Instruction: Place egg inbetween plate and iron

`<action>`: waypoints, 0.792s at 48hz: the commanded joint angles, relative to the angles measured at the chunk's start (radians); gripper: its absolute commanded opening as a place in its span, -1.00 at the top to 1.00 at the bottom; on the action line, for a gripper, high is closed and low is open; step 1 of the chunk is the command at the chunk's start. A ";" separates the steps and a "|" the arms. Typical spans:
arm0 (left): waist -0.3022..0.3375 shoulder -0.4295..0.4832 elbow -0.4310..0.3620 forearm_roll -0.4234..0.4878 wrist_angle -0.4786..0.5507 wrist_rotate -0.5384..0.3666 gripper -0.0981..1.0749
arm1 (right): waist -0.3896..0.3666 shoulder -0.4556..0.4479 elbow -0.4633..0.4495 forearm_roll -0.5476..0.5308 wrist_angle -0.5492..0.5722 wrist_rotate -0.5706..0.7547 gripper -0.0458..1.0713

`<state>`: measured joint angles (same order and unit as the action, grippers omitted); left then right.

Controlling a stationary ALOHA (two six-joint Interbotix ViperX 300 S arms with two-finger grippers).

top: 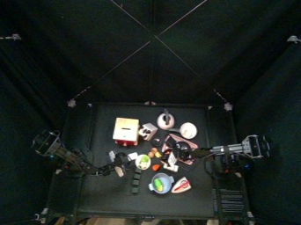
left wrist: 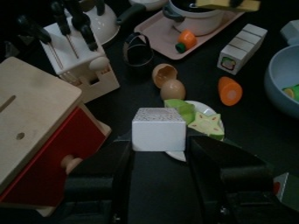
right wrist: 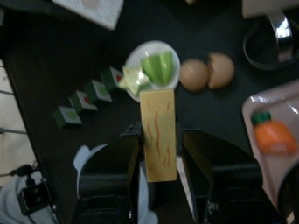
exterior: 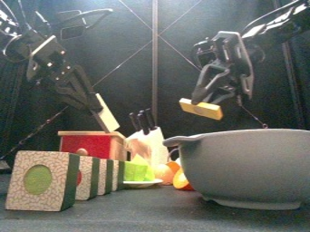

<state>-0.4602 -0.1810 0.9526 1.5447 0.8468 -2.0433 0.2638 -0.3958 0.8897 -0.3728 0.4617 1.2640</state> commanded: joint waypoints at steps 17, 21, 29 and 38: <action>0.009 -0.003 -0.026 -0.014 0.000 -0.003 -0.05 | 0.130 -0.003 0.149 0.046 0.189 -0.005 -0.30; 0.009 -0.003 -0.028 -0.025 0.000 -0.003 -0.05 | 0.130 -0.005 0.143 0.040 0.190 -0.005 -0.54; 0.009 -0.003 -0.028 -0.034 0.000 -0.002 -0.05 | 0.130 -0.003 0.138 0.041 0.193 -0.008 -0.66; 0.009 -0.005 -0.028 -0.034 0.000 -0.002 -0.05 | 0.132 -0.005 0.121 0.043 0.195 -0.014 -0.66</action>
